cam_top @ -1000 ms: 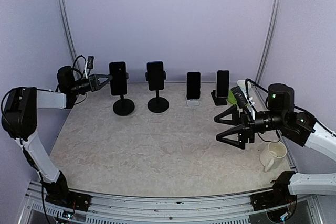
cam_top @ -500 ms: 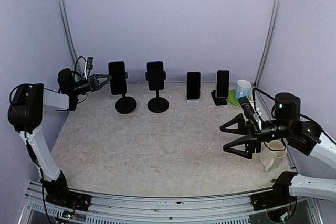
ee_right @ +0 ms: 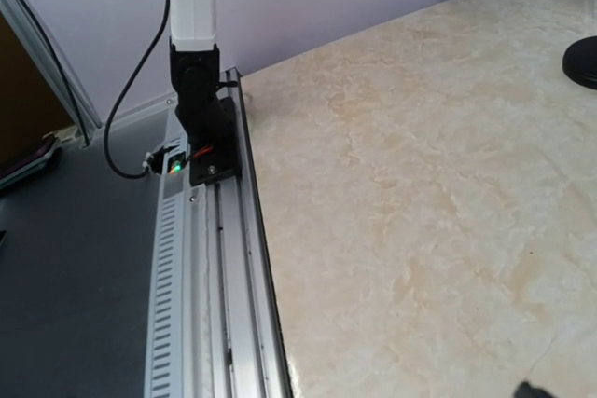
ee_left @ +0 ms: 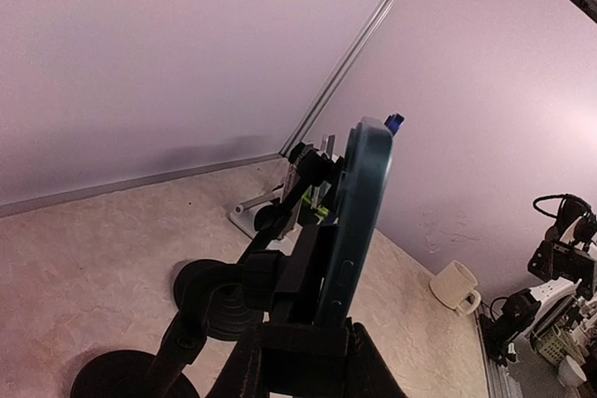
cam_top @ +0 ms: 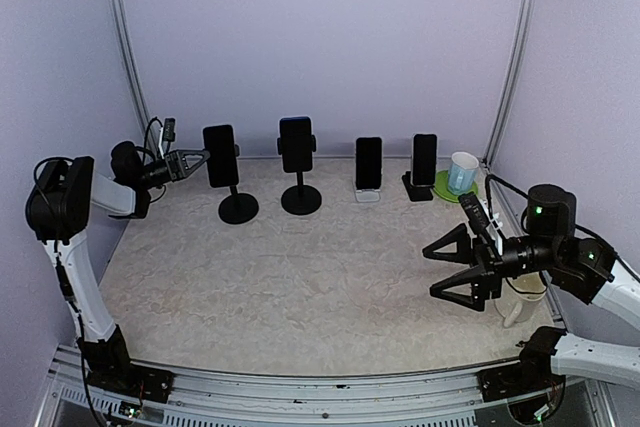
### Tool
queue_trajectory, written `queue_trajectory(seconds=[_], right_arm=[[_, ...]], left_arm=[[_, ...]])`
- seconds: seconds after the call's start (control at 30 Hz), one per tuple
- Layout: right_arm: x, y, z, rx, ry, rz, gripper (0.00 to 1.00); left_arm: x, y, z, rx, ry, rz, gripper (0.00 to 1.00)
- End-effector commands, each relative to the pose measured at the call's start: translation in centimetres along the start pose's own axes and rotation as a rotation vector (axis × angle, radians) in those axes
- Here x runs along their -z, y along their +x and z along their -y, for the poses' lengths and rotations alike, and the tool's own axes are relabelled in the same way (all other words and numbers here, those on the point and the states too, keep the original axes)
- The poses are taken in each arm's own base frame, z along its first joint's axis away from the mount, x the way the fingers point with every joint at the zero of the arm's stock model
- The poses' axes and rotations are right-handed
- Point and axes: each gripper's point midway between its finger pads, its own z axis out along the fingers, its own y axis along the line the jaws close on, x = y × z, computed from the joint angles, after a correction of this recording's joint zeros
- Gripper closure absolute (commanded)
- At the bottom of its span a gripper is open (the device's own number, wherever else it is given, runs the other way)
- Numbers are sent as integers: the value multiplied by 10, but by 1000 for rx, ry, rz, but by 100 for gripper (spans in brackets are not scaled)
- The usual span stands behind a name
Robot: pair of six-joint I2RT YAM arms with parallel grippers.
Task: Place the phone on the phone stand
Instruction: Place the phone stand with the phone at the center of the board.
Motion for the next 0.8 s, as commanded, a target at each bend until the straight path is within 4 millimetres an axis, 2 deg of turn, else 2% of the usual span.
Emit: queue_trajectory(seconds=[0.0,0.17,0.27,0.4,0.6,0.7,0.77], right_arm=[[0,1,-1,-3,-12,0,0],[0,1,-1,-3,-14,-1,0],[1,1,-2,-2,-16,0,0],[1,1,-2,-2,-16,0,0],[1,1,-1,-4,-14,0,0],[0,0,4,-12,13,-1,0],[0,-1,13,-26,65,-6,0]], left_arm=[[-1,-41,16,-191,-19,59,99],[0,-37,13,-183,-16,59,96],[-1,-33,13,-178,-15,55,89],[0,-33,14,-175,-14,54,63],[4,-35,19,-180,-40,82,33],[9,-37,25,-183,-66,107,19],[14,-41,31,-179,-85,135,5]])
